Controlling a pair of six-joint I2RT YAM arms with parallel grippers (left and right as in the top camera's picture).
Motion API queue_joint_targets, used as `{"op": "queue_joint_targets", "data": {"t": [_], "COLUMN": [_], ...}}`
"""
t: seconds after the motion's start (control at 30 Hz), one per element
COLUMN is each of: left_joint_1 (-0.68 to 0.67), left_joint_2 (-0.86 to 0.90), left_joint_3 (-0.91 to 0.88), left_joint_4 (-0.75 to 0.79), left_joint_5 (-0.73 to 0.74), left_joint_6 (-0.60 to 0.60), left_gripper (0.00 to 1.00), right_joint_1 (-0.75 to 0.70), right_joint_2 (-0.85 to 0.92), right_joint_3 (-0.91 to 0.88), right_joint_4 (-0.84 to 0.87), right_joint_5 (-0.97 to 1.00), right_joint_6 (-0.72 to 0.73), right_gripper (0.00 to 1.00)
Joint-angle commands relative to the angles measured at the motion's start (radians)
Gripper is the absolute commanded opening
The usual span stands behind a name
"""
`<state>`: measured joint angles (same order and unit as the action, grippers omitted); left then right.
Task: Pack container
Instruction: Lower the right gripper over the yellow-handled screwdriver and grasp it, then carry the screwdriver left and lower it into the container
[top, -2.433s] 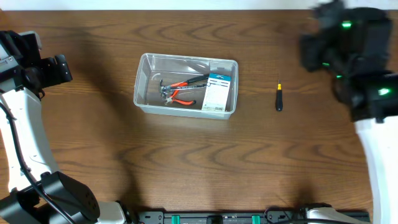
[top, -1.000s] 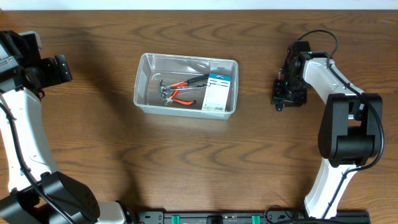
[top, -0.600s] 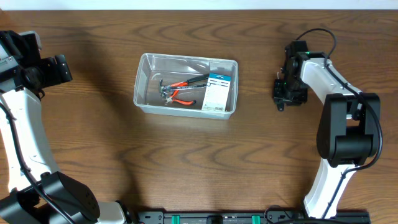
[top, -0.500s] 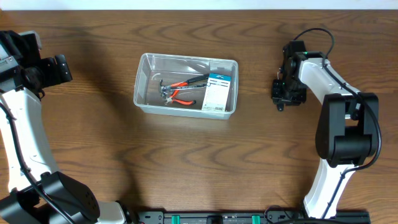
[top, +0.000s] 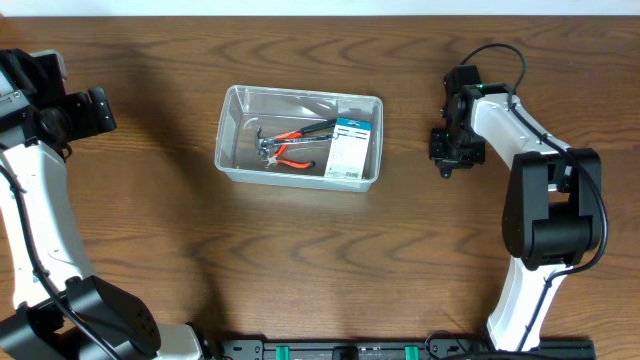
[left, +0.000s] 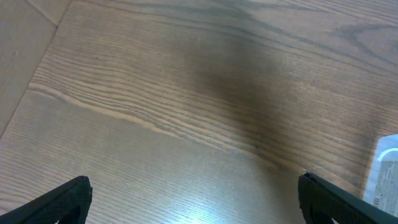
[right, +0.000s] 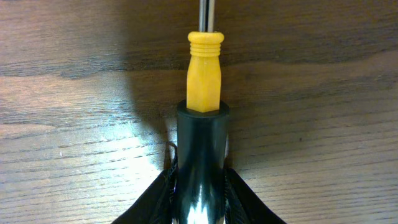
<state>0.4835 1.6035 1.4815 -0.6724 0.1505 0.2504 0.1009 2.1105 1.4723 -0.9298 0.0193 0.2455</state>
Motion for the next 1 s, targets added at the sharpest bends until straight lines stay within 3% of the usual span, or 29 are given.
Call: {"op": "queue_joint_targets", "data": {"t": [0.0, 0.2, 0.47, 0.77, 0.97], "left_joint_1": [0.003, 0.003, 0.003, 0.003, 0.003], "left_joint_2": [0.007, 0.007, 0.007, 0.007, 0.007], "left_joint_3": [0.006, 0.006, 0.006, 0.006, 0.006], "left_joint_4": [0.0, 0.0, 0.0, 0.0, 0.0], "left_joint_5": [-0.002, -0.002, -0.002, -0.002, -0.002], "left_joint_6": [-0.006, -0.006, -0.006, -0.006, -0.006], "left_gripper": [0.98, 0.98, 0.98, 0.98, 0.98], "right_joint_1": [-0.002, 0.002, 0.182, 0.578, 0.64], "right_joint_2": [0.014, -0.07, -0.268, -0.292, -0.156], "right_joint_3": [0.015, 0.157, 0.314, 0.318, 0.318], "right_joint_4": [-0.008, -0.13, -0.145, 0.025, 0.052], "right_joint_5": [0.007, -0.003, -0.171, -0.17, -0.166], "right_joint_6": [-0.006, -0.023, -0.078, -0.579, -0.829], "right_gripper": [0.22, 0.01, 0.01, 0.01, 0.01]}}
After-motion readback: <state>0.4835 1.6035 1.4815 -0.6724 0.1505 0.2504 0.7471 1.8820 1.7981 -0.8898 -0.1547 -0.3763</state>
